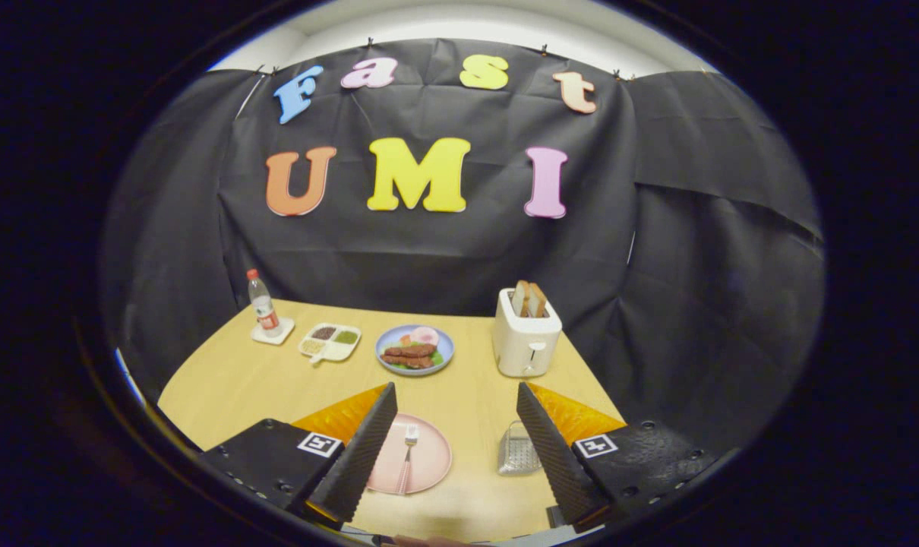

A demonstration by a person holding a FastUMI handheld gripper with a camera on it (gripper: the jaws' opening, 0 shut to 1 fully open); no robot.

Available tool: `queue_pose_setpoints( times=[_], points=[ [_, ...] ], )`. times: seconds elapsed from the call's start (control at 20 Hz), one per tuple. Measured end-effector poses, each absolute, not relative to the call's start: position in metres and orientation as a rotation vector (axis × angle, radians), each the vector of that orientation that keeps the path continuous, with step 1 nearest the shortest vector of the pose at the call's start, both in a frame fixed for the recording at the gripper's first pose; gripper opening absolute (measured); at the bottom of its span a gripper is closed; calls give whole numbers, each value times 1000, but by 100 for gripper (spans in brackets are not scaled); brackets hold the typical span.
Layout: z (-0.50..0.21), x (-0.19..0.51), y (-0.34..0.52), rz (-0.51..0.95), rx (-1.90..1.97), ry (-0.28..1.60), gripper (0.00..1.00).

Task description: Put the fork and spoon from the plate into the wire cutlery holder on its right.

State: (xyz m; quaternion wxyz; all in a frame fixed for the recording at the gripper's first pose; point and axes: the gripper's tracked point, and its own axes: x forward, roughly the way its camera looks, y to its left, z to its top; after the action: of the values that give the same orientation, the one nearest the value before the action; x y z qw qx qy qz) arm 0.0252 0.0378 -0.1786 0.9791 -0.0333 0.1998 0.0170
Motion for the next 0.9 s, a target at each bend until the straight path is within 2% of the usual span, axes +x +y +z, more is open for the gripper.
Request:
queue_pose_setpoints(
  times=[0.3, 0.7, 0.8, 0.9],
  points=[
    [-263, 36, 58, 95, -85, 513, 94],
    [-366, 46, 80, 107, -57, 666, 93],
    [-379, 52, 83, 101, -50, 692, 84],
    [-392, 55, 87, 105, -50, 725, 84]
  ],
)
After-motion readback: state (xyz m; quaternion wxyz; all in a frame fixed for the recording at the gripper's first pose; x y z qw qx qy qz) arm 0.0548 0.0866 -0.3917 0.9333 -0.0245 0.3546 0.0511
